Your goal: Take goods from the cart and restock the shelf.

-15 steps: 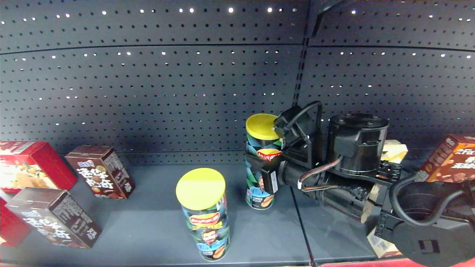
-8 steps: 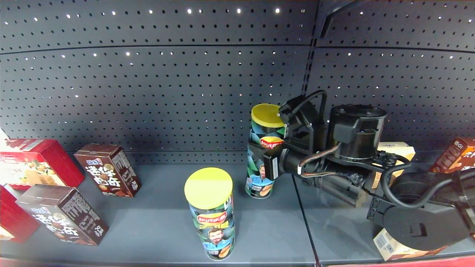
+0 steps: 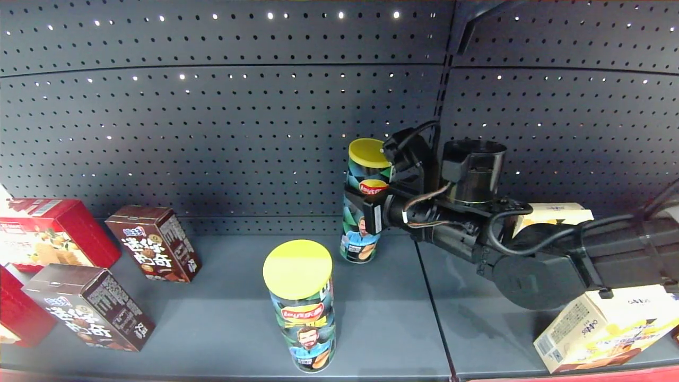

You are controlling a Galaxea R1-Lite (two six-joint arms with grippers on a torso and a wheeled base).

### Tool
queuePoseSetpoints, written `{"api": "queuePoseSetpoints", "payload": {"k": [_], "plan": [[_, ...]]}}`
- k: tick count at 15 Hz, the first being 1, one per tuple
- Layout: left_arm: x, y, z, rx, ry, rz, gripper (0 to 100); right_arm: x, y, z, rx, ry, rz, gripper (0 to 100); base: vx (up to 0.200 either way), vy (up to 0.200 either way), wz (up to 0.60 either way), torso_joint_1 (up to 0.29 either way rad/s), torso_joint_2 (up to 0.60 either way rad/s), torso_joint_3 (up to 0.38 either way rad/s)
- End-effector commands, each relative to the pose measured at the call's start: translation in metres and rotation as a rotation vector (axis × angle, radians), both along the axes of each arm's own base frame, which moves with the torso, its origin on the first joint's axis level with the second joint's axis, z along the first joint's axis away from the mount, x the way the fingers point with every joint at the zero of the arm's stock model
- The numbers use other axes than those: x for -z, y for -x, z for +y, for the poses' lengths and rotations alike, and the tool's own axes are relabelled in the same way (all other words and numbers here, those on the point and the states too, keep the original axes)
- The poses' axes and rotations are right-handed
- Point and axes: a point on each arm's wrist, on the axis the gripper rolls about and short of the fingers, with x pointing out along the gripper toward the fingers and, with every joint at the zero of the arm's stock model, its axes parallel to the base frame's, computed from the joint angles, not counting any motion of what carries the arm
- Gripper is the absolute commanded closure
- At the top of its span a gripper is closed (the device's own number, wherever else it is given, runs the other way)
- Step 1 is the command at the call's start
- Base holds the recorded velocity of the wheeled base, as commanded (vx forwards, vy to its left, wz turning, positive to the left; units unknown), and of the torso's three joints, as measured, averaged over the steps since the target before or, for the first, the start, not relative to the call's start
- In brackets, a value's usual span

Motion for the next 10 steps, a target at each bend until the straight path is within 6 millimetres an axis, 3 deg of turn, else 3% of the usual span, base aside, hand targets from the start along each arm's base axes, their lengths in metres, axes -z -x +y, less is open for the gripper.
{"api": "queuePoseSetpoints", "payload": {"k": [1,5,10], "plan": [[0.000,0.000,0.000,0.000,0.000,0.002,0,0.017,-0.012,0.011,0.002,0.022,0.025,100,0.000,0.000,0.00,0.000,0.00,0.000],[0.000,0.000,0.000,-0.001,0.000,0.001,0,0.028,-0.017,0.021,-0.003,0.040,0.044,100,0.000,0.000,0.00,0.000,0.00,0.000],[0.000,0.000,0.000,0.002,0.000,0.001,0,0.025,-0.021,0.033,-0.018,0.028,0.028,100,0.000,0.000,0.00,0.000,0.00,0.000]]}}
